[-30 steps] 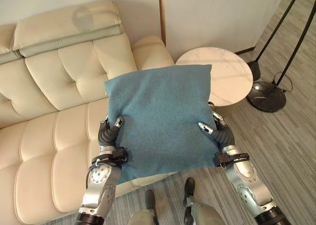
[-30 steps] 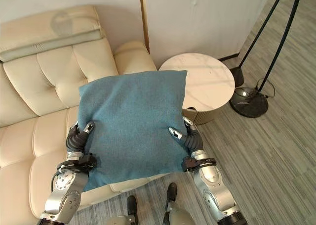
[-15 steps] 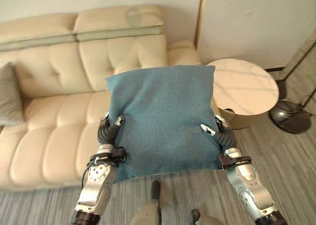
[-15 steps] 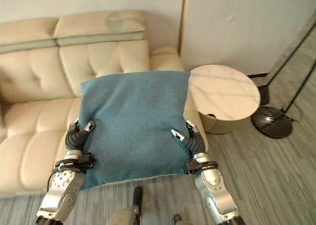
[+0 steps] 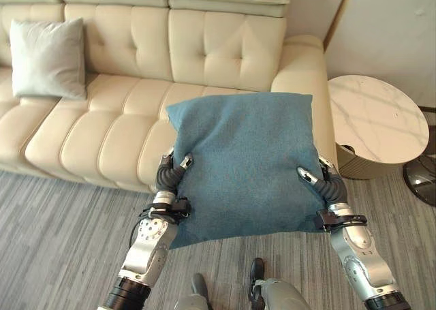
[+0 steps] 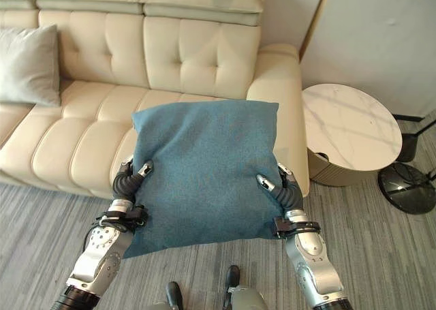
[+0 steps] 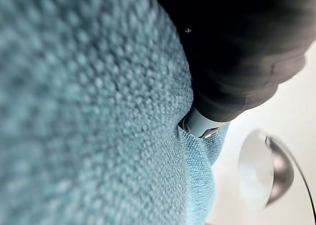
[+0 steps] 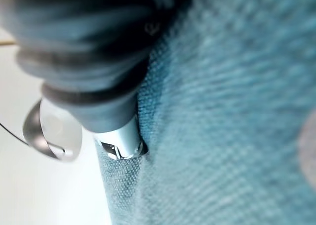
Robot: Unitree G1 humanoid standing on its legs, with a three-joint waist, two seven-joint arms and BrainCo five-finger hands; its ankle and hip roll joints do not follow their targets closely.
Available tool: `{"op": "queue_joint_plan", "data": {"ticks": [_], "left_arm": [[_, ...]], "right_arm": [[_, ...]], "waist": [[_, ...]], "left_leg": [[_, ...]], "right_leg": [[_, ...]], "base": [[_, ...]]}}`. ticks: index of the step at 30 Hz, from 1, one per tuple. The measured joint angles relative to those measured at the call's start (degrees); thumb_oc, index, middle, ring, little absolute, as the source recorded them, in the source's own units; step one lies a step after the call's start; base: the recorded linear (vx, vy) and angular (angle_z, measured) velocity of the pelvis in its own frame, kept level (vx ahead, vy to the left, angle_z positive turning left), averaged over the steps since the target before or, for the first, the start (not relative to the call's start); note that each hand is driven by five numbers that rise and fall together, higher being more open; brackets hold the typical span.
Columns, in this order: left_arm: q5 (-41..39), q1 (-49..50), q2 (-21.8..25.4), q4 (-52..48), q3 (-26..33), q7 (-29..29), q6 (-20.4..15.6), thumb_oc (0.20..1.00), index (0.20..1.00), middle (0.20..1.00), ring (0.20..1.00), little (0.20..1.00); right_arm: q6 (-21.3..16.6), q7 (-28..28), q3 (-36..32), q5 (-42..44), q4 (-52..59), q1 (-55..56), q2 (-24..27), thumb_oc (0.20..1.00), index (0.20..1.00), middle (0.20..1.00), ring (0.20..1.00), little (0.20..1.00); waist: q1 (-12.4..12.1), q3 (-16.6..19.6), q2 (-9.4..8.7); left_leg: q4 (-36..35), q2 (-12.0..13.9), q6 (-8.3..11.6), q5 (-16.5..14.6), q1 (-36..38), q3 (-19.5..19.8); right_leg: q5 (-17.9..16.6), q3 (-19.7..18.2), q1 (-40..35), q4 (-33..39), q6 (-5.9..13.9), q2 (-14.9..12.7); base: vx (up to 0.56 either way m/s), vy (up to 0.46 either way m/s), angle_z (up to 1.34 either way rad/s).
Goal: Pick up all the scattered cushions and arrange them neatly on the sofa.
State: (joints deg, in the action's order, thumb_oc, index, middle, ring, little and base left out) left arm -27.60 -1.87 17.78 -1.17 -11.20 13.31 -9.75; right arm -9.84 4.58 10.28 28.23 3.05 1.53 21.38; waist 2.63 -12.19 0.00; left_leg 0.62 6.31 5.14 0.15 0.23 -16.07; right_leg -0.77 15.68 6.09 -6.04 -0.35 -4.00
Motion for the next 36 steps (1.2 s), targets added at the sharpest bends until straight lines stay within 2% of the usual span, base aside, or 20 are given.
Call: {"op": "queue_joint_plan", "data": {"ticks": [4,7,9,14,19,20,21,22,23,25,26,27,29,30,31,32,33,34,35,36], "left_arm": [[0.02,0.59,1.16,-0.01,0.95,0.0,-0.01,0.2,0.2,0.2,0.2,0.2],[0.02,2.33,1.34,-0.02,2.25,-0.01,-0.01,0.2,0.2,0.2,0.2,0.2],[0.02,2.39,1.34,-0.02,2.34,-0.01,-0.01,0.2,0.2,0.2,0.2,0.2],[0.02,2.51,1.4,0.01,2.43,-0.01,-0.01,0.2,0.2,0.2,0.2,0.2],[0.02,2.39,1.66,0.27,2.44,-0.01,-0.01,0.2,0.2,0.2,0.2,0.2],[0.02,2.3,1.66,1.05,2.28,-0.02,0.01,0.2,0.2,0.2,0.2,0.2],[0.02,2.41,1.47,1.43,2.51,-0.07,-0.12,0.2,0.2,0.2,0.2,0.2],[0.01,2.36,1.61,2.05,2.54,-0.06,-0.11,0.2,0.2,0.2,0.2,0.2],[0.02,2.36,2.19,2.48,2.54,-0.06,-0.11,0.2,0.2,0.2,0.2,0.2],[0.04,2.06,2.23,2.46,2.43,-0.13,-0.08,0.2,0.2,0.2,0.2,0.2],[0.09,1.97,1.76,2.52,2.57,-0.18,-0.12,0.2,0.2,0.2,0.2,0.2],[0.12,1.96,1.11,2.85,2.84,-0.18,-0.05,0.2,0.2,0.2,0.2,0.2],[0.39,3.33,0.98,3.03,2.81,-0.18,0.01,0.2,0.2,0.2,0.2,0.2],[1.57,4.63,1.19,2.99,2.54,-0.22,0.01,0.2,0.2,0.2,0.2,0.2],[1.79,4.85,0.22,3.0,2.68,-0.48,0.06,0.2,0.2,0.2,0.2,0.2],[1.79,5.85,-0.83,2.53,2.38,-0.48,0.16,0.2,0.2,0.2,0.2,0.2],[1.82,6.39,-0.88,1.96,2.25,-0.8,0.12,0.2,0.2,0.2,0.2,0.2],[1.81,6.53,-0.92,1.87,2.32,-1.39,0.03,0.2,0.2,0.2,0.2,0.2],[1.79,6.53,-0.62,1.87,2.46,-1.64,0.1,0.2,0.2,0.2,0.2,0.2],[1.79,6.57,-0.58,1.87,2.5,-1.67,0.2,0.2,0.2,0.2,0.2,0.2]], "right_arm": [[0.19,-0.11,1.5,0.02,0.0,0.0,-0.2,0.2,0.2,0.2,0.2,0.2],[0.24,-0.23,2.75,0.04,0.0,0.01,-0.64,0.2,0.2,0.2,0.2,0.2],[0.24,-0.27,2.98,0.06,0.0,-0.07,-0.95,0.2,0.2,0.2,0.2,0.2],[0.28,-0.4,2.98,0.06,0.01,-0.19,-1.42,0.2,0.2,0.2,0.2,0.2],[0.34,-1.05,2.97,0.06,0.04,-0.23,-1.37,0.2,0.2,0.2,0.2,0.2],[0.39,-1.15,3.04,0.06,0.02,0.12,-1.4,0.2,0.2,0.2,0.2,0.2],[0.4,-1.45,3.24,0.07,0.04,0.16,-1.36,0.2,0.2,0.2,0.2,0.2],[0.41,-1.68,3.29,0.07,0.19,0.23,-1.36,0.2,0.2,0.2,0.2,0.2],[0.41,-1.82,3.79,0.07,0.24,0.24,-1.24,0.2,0.2,0.2,0.2,0.2],[0.39,-2.22,3.76,0.18,0.49,0.35,-0.93,0.2,0.2,0.2,0.2,0.2],[0.38,-2.23,3.82,0.48,0.62,0.49,-0.88,0.2,0.2,0.2,0.2,0.2],[0.44,-2.25,3.2,0.89,0.83,0.65,-0.88,0.2,0.2,0.2,0.2,0.2],[0.56,-2.44,2.92,1.04,0.82,0.69,-1.02,0.2,0.2,0.2,0.2,0.2],[0.46,-3.04,2.82,1.06,1.13,1.91,-1.1,0.2,0.2,0.2,0.2,0.2],[0.4,-3.79,2.24,1.18,1.46,3.14,-0.91,0.2,0.2,0.2,0.2,0.2],[0.51,-3.89,1.95,1.33,1.74,5.04,-0.87,0.2,0.2,0.2,0.2,0.2],[0.46,-3.93,2.1,1.69,2.08,6.67,-0.78,0.2,0.2,0.2,0.2,0.2],[0.39,-3.98,1.99,1.69,1.38,6.48,-0.28,0.2,0.2,0.2,0.2,0.2],[0.45,-4.12,1.98,1.65,0.91,5.21,1.4,0.2,0.2,0.2,0.2,0.2],[0.47,-4.24,1.79,1.63,1.02,4.48,1.98,0.2,0.2,0.2,0.2,0.2]], "waist": [[-1.84,0.18,0.17],[-2.25,0.36,-0.18],[-2.81,0.96,-1.1],[-3.24,1.6,-2.49],[-2.99,1.55,-2.35],[-2.1,1.22,-1.86],[-1.84,1.05,-1.58],[-1.62,0.87,-1.29],[-1.49,0.71,-1.1],[-1.11,0.07,-1.11],[-0.29,-0.41,-1.14],[0.04,-0.9,-1.29],[-0.24,-1.15,-1.55],[0.11,-0.83,-2.42],[0.42,-0.66,-1.92],[1.32,-0.1,-0.37],[2.38,0.51,-0.53],[2.28,0.46,-0.73],[1.16,0.64,-1.12],[1.01,0.73,-0.79]], "left_leg": [[0.02,-1.39,-1.06,-0.35,-0.52,0.03],[0.19,-2.26,-2.44,-0.69,-0.91,0.25],[0.4,-3.13,-3.05,-0.67,-2.5,0.65],[1.18,-4.21,-4.59,-1.23,-4.68,1.12],[3.05,-5.55,-6.44,-2.43,-6.42,1.29],[3.77,-5.69,-7.25,-2.9,-5.92,2.22],[3.44,-5.67,-8.5,-3.8,-5.37,3.04],[2.98,-5.58,-9.1,-4.15,-4.77,3.6],[2.53,-5.72,-9.26,-4.16,-4.17,4.1],[2.16,-6.91,-9.26,-4.84,-3.24,5.2],[2.65,-7.5,-8.77,-5.72,-2.98,6.78],[4.5,-7.75,-7.99,-7.94,-2.85,7.87],[5.21,-7.81,-6.98,-10.39,0.34,8.27],[4.95,-8.64,-5.65,-10.55,3.64,9.27],[4.16,-7.79,-5.3,-12.53,5.58,10.4],[7.24,-5.71,-3.23,-13.98,6.15,12.1],[10.37,-5.33,-1.68,-14.91,5.88,12.21],[14.76,-4.27,-1.14,-14.91,5.35,10.75],[33.02,-0.74,0.54,-14.46,-2.74,8.98],[39.02,0.72,0.4,-13.13,-5.51,8.47]], "right_leg": [[-1.09,-0.16,-0.25,1.82,1.85,-1.35],[-1.9,-0.21,-0.54,2.8,2.77,-1.83],[-3.18,-0.26,0.58,3.39,2.27,-2.28],[-4.05,-0.35,2.33,3.17,2.72,-3.24],[-3.5,-2.25,8.26,-6.93,3.48,-6.05],[-2.08,-5.07,10.86,-12.81,3.77,-6.81],[1.81,-5.57,11.97,-15.58,4.69,-6.26],[4.18,-6.23,12.15,-15.4,5.01,-4.85],[5.33,-5.63,12.88,-14.49,4.76,-4.02],[4.89,-2.57,16.7,-12.09,5.09,-2.77],[3.82,-1.1,18.21,-9.97,6.22,-2.68],[2.39,3.27,19.89,-4.96,7.33,-3.63],[1.61,6.85,18.82,-0.51,7.01,-4.08],[1.21,8.02,15.84,0.54,6.61,-5.07],[-0.49,6.72,15.53,-2.59,4.46,-5.07],[0.09,6.36,14.87,-5.94,2.81,-4.31],[-2.57,6.52,13.97,-6.38,2.52,-3.65],[-3.54,6.63,12.77,-6.63,0.36,-2.24],[-2.22,5.32,10.66,-5.13,-2.33,0.19],[-1.89,3.97,9.33,-4.23,-3.85,2.19]], "base": [[0.1,0.107,0.04],[0.08,0.143,0.03],[0.07,0.154,0.03],[0.09,0.191,0.04],[0.12,0.167,0.06],[0.32,0.071,0.13],[0.33,0.069,0.2],[0.21,-0.01,0.13],[0.21,-0.025,0.27],[0.49,-0.086,0.46],[0.75,-0.166,0.79],[0.44,-0.115,0.73],[0.34,-0.138,0.43],[0.44,-0.208,0.41],[0.55,-0.297,0.76],[0.2,-0.181,0.89],[0.2,-0.182,0.79],[0.26,-0.223,0.13],[0.17,-0.133,-0.35],[0.35,-0.137,-1.09]]}}
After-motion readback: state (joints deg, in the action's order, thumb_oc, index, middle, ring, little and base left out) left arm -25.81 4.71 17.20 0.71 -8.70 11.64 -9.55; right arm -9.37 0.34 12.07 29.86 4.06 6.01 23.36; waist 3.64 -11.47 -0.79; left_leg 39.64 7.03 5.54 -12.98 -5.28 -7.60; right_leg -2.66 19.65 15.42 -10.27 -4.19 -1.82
